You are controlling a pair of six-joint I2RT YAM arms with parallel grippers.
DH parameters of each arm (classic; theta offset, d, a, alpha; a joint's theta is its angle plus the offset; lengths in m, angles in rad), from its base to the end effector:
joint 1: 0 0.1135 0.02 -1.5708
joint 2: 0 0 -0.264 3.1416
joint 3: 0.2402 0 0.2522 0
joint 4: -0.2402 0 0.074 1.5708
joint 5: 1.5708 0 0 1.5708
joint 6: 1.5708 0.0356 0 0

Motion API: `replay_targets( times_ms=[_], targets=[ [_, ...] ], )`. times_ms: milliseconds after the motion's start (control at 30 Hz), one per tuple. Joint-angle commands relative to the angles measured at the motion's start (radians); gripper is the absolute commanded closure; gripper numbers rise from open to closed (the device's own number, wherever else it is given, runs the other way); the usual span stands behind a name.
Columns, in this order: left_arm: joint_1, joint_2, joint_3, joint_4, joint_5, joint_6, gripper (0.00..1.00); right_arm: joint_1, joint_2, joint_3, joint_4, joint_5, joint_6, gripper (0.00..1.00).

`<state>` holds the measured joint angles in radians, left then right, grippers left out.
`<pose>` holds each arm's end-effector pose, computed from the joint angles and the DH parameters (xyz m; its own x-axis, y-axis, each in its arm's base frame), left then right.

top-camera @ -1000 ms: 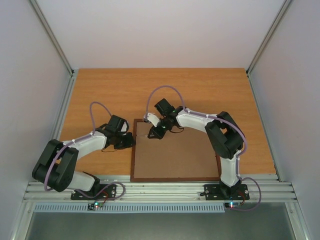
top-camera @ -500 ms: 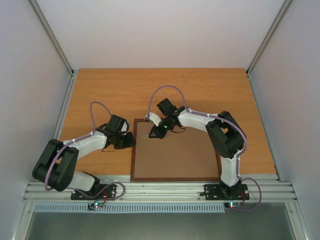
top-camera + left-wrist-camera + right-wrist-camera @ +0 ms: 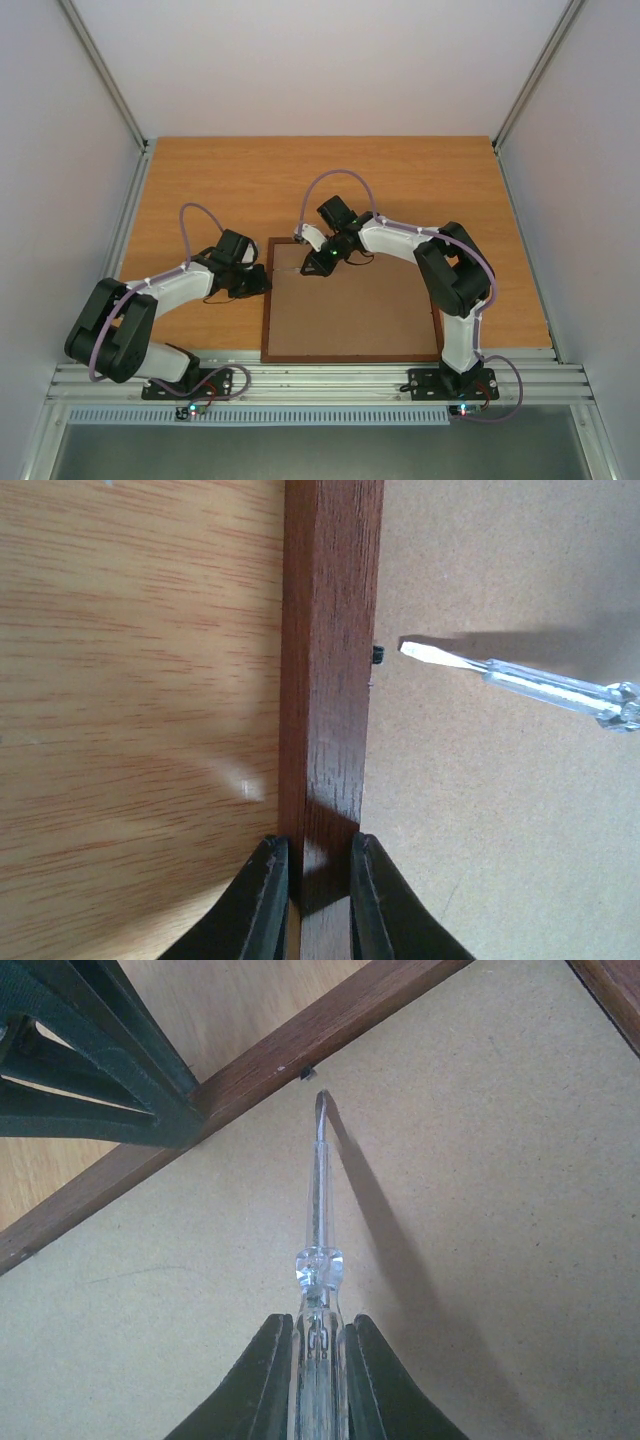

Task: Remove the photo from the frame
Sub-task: Release the photo frame item from the photo frame.

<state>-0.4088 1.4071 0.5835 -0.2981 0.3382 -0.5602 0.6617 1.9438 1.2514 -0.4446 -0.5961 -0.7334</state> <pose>0.2102 -0.1039 0.1381 -0.9697 -0.1262 -0.2090 -0.0096 0.8751 -0.4839 0.2927 0.2533 0.1553 -0.0668 -0.7542 -0.6533 -0.9953 0.0041 0.0971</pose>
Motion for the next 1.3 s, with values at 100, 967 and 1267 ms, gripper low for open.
replay_targets(
  times_ms=[100, 967, 1267],
  targets=[
    [0.001, 0.025, -0.002, 0.001, 0.012, 0.016, 0.89, -0.005, 0.020, 0.025, -0.008, -0.033, 0.018, 0.99],
    [-0.003, 0.043, -0.005, 0.027, 0.042, 0.019, 0.93, 0.019, 0.108, 0.184, -0.069, -0.098, 0.144, 0.99],
    [-0.029, 0.062, 0.011, 0.020, 0.032, 0.032, 0.93, 0.064, 0.120, 0.330, -0.186, -0.057, 0.212, 0.99]
  ],
)
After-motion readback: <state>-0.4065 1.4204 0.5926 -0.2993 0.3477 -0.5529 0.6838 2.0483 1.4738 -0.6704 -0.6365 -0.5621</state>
